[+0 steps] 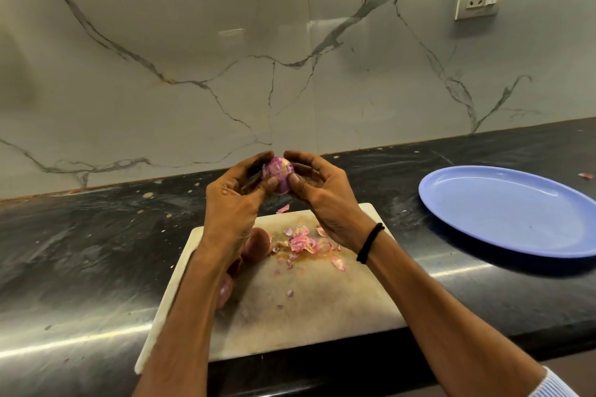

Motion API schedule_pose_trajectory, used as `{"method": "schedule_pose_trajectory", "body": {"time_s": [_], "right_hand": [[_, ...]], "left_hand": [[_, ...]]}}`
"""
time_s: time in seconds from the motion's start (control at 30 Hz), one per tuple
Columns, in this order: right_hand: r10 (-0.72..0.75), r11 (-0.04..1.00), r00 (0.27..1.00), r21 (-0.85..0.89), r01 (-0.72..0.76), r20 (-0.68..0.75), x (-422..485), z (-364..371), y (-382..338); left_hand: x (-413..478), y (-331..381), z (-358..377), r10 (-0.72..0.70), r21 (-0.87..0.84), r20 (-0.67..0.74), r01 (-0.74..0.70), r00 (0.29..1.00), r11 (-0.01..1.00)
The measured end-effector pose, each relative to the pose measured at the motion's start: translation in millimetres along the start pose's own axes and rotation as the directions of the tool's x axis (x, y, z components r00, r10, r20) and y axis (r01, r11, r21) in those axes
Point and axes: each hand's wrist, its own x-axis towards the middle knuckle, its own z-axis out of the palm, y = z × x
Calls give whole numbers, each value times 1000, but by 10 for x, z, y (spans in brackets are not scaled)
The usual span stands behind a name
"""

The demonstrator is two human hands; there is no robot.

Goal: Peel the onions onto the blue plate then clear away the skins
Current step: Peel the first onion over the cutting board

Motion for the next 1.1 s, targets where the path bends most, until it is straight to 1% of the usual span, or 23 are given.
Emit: {"method": "schedule_pose_trajectory", "body": {"time_s": [0.1, 0.2, 0.33, 0.37, 0.43, 0.5, 0.63, 0.73, 0.8, 0.9, 0.97, 1.1], "right_hand": [[13, 1000, 1000, 14, -13, 26, -20, 20, -21], [35, 999, 998, 25, -37, 47, -28, 18, -10], [9, 1000, 1000, -14, -9, 18, -28, 24, 12], [-9, 999, 1000, -50, 9, -1, -29, 29, 10], [-73, 981, 997, -180, 66, -34, -27, 36, 9], [-142, 950, 989, -286, 125, -40, -23, 37, 18], [-178, 935, 984, -314, 163, -18, -26, 18, 21], [-145, 946, 989, -292, 142, 9, -24, -12, 15], [-121, 950, 992, -286, 123, 25, -28, -15, 25], [-122, 913, 992, -389, 123, 28, -23, -6, 45], [-132, 896, 991, -424, 130, 23, -20, -7, 53], [-153, 890, 988, -432, 145, 15, -11, -23, 66]], "left_hand": [[-8, -26, 7, 23, 16, -31, -22, 999, 1000], [-9, -57, 19, 5, -7, -59, -6, 998, 1000], [-6, -75, 49, -7, -13, -130, 5, 992, 1000], [-5, -75, 51, -12, -15, -158, 10, 987, 1000], [4, -69, 40, -38, -40, -210, 30, 977, 999], [13, -57, 26, -63, -62, -232, 50, 971, 997], [15, -40, 15, -98, -103, -187, 79, 977, 992], [3, -25, 27, -116, -150, -146, 94, 982, 984], [-6, -19, 33, -114, -150, -95, 99, 989, 984], [-11, -27, 19, -105, -75, -17, 103, 994, 992], [-6, -28, 2, -95, -10, -23, 95, 995, 995], [2, -23, -13, -58, 65, -47, 61, 997, 996]]}}
